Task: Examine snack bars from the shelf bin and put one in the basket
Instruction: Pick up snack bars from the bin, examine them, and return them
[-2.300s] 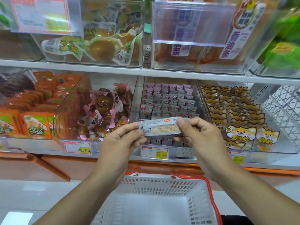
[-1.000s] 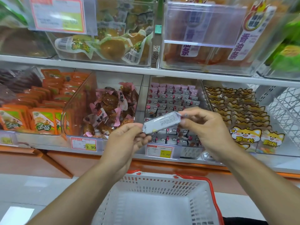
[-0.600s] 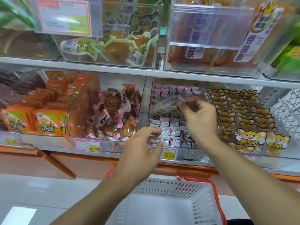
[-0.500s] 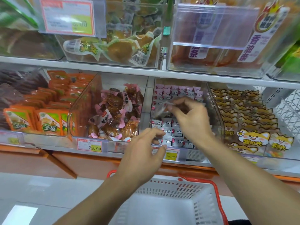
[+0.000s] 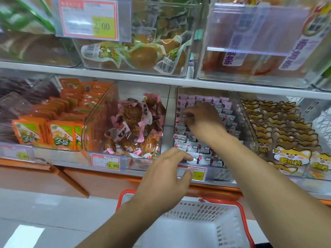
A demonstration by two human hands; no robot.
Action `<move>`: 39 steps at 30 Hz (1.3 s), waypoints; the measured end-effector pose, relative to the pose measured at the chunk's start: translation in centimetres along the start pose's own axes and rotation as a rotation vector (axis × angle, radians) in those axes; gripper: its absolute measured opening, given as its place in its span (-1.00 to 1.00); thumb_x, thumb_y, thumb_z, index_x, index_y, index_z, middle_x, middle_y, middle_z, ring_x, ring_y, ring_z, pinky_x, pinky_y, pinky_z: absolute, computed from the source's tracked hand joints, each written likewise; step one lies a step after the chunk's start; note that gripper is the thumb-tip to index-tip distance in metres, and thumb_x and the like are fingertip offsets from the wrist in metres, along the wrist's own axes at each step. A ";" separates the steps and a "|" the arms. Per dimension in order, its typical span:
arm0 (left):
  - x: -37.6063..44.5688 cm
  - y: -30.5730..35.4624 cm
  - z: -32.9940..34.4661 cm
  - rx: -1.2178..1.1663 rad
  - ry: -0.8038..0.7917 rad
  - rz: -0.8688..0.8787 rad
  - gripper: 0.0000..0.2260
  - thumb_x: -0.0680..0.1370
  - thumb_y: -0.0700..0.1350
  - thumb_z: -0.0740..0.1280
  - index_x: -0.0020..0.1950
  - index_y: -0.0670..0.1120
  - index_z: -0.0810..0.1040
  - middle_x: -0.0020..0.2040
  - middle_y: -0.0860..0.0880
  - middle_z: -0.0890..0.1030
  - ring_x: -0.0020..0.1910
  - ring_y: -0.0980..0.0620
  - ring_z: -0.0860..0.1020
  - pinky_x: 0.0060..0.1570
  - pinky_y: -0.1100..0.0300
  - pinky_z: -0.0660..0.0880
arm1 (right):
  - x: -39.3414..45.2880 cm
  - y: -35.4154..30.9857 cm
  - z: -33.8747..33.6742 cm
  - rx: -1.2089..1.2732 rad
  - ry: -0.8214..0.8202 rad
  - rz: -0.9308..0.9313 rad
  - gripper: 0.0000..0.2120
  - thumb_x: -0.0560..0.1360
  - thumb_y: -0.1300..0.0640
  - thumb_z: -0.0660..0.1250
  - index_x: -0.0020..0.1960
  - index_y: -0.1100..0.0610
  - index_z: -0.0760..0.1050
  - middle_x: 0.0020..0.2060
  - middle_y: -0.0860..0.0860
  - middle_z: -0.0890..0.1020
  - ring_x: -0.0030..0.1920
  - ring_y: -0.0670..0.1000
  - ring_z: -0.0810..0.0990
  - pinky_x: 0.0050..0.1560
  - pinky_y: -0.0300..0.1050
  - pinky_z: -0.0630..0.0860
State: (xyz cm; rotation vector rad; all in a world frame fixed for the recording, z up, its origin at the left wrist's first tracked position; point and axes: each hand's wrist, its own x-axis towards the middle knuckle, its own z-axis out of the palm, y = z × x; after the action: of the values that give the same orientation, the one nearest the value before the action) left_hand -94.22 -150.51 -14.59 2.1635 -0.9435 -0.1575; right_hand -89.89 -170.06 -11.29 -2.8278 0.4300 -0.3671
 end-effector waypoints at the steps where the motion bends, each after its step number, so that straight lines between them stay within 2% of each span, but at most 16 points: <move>1: 0.0 -0.1 -0.1 -0.001 0.005 0.008 -0.77 0.58 0.08 0.36 0.23 0.21 0.51 0.14 0.33 0.49 0.18 0.31 0.43 0.22 0.33 0.41 | 0.2 -0.1 0.2 -0.014 -0.015 0.011 -0.80 0.59 -0.01 0.36 0.18 -0.06 0.65 0.12 0.02 0.65 0.19 0.11 0.56 0.29 0.09 0.49; 5: 0.0 -0.1 -0.3 -0.012 0.035 0.028 -0.78 0.58 0.06 0.37 0.21 0.19 0.53 0.11 0.31 0.50 0.16 0.31 0.44 0.20 0.36 0.40 | 0.3 -0.5 0.9 0.100 0.017 0.063 -0.92 0.54 0.07 0.44 -0.07 -0.07 0.71 -0.10 -0.12 0.71 -0.08 -0.08 0.64 0.10 -0.09 0.59; 7: 0.1 -0.1 -0.5 -0.022 0.048 0.020 -0.80 0.57 0.04 0.38 0.19 0.19 0.54 0.09 0.30 0.51 0.14 0.31 0.46 0.16 0.37 0.41 | 0.3 -0.5 1.0 0.243 0.122 0.092 -0.77 0.56 0.15 0.40 -0.21 -0.11 0.61 -0.23 -0.25 0.63 -0.22 -0.27 0.59 -0.09 -0.29 0.56; 9: 0.0 -0.3 -0.7 -0.031 0.057 0.010 -0.82 0.57 0.01 0.38 0.17 0.17 0.56 0.07 0.29 0.53 0.13 0.29 0.47 0.13 0.37 0.42 | -0.1 -0.5 0.7 0.486 0.255 0.116 -0.73 0.58 0.22 0.35 -0.20 -0.10 0.53 -0.28 -0.26 0.61 -0.28 -0.31 0.60 -0.28 -0.49 0.43; 13: -0.4 -0.7 -1.3 -0.011 0.075 0.005 -0.85 0.57 -0.02 0.39 0.12 0.17 0.58 0.05 0.28 0.55 0.11 0.33 0.46 0.08 0.40 0.41 | -2.1 -0.3 -0.1 0.760 0.563 0.156 -0.88 0.60 0.20 0.36 -0.02 -0.02 0.52 -0.17 -0.25 0.62 -0.16 -0.33 0.59 -0.17 -0.49 0.40; 15: -0.5 -0.8 -1.5 -0.047 0.115 -0.018 -0.85 0.57 -0.04 0.40 0.11 0.16 0.59 -0.01 0.27 0.56 0.07 0.31 0.48 0.02 0.41 0.42 | -3.7 -0.5 -0.8 0.849 0.683 0.144 -0.89 0.59 0.14 0.38 -0.02 -0.07 0.52 -0.21 -0.28 0.63 -0.15 -0.29 0.59 -0.15 -0.48 0.40; 17: -0.5 -0.4 -1.7 -0.184 0.164 -0.082 -0.83 0.56 -0.06 0.42 0.12 0.13 0.58 -0.05 0.23 0.60 -0.01 0.24 0.53 -0.05 0.37 0.47 | -5.3 -0.6 -1.6 0.916 0.740 0.138 -0.89 0.59 0.10 0.39 -0.05 -0.10 0.53 -0.22 -0.33 0.63 -0.17 -0.29 0.59 -0.16 -0.47 0.41; 19: -0.6 0.2 -2.1 -0.418 0.198 -0.190 -0.78 0.56 -0.06 0.43 0.18 0.11 0.55 -0.07 0.17 0.65 -0.07 0.18 0.59 -0.08 0.34 0.51 | -6.9 -0.9 -2.1 0.995 0.710 0.199 -0.87 0.59 0.08 0.40 -0.09 -0.12 0.53 -0.23 -0.33 0.64 -0.19 -0.28 0.59 -0.16 -0.38 0.47; 23: -2.0 0.7 -3.1 -0.714 0.175 -0.355 -0.70 0.59 0.01 0.40 0.31 0.02 0.55 -0.04 0.01 0.72 -0.02 0.03 0.69 -0.03 0.14 0.63 | -11.5 -2.0 -1.8 1.212 0.499 0.334 -0.92 0.58 0.12 0.42 -0.10 0.02 0.58 -0.25 -0.16 0.71 -0.18 -0.19 0.67 -0.15 -0.30 0.58; 27: -4.4 0.8 -2.7 -0.786 0.053 -0.453 -0.79 0.59 -0.06 0.40 0.18 -0.11 0.65 -0.03 -0.07 0.73 -0.02 -0.10 0.69 -0.01 0.10 0.62 | -17.3 -1.8 -1.7 1.340 0.427 0.473 -0.95 0.56 0.13 0.42 -0.06 0.09 0.60 -0.25 -0.12 0.71 -0.18 -0.14 0.68 -0.11 -0.29 0.61; 30: -6.0 1.5 -2.1 -0.860 -0.077 -0.481 -0.76 0.56 -0.05 0.41 0.10 -0.19 0.67 -0.12 -0.07 0.66 -0.15 0.00 0.65 -0.10 0.19 0.61 | -21.2 -1.9 -2.1 1.552 0.391 0.570 -0.94 0.51 0.20 0.44 -0.06 0.19 0.59 -0.29 -0.07 0.70 -0.22 -0.08 0.68 -0.11 -0.25 0.63; 32: -6.9 2.0 -2.2 -0.904 -0.117 -0.492 -0.70 0.50 0.01 0.43 0.07 -0.20 0.66 -0.16 -0.06 0.62 -0.20 0.05 0.62 -0.17 0.23 0.59 | -22.8 -2.2 -2.7 1.610 0.362 0.584 -0.90 0.47 0.18 0.46 -0.08 0.20 0.59 -0.28 -0.05 0.71 -0.21 -0.09 0.68 -0.11 -0.25 0.63; 36: -7.4 2.9 -3.3 -1.002 -0.102 -0.530 -0.78 0.45 0.03 0.44 -0.07 -0.11 0.66 -0.16 -0.09 0.62 -0.17 0.05 0.62 -0.15 0.23 0.59 | -22.3 -2.3 -5.1 1.573 0.212 0.549 -0.90 0.52 0.15 0.45 -0.06 0.20 0.61 -0.17 0.06 0.72 -0.15 0.05 0.73 -0.04 -0.19 0.64; 39: -6.4 3.6 -5.1 -1.024 -0.097 -0.450 -0.86 0.45 0.02 0.43 -0.28 0.02 0.64 -0.20 -0.07 0.65 -0.17 0.06 0.65 -0.13 0.23 0.59 | -20.5 -2.0 -7.3 1.543 0.129 0.477 -0.85 0.53 0.13 0.44 -0.01 0.23 0.60 -0.16 0.08 0.72 -0.11 0.09 0.72 0.00 -0.14 0.66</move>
State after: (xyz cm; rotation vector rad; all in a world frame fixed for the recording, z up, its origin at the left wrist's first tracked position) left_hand -98.96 -144.78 -9.62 1.3559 -0.2653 -0.7816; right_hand -110.37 -163.25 -8.11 -1.1744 0.4965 -0.4707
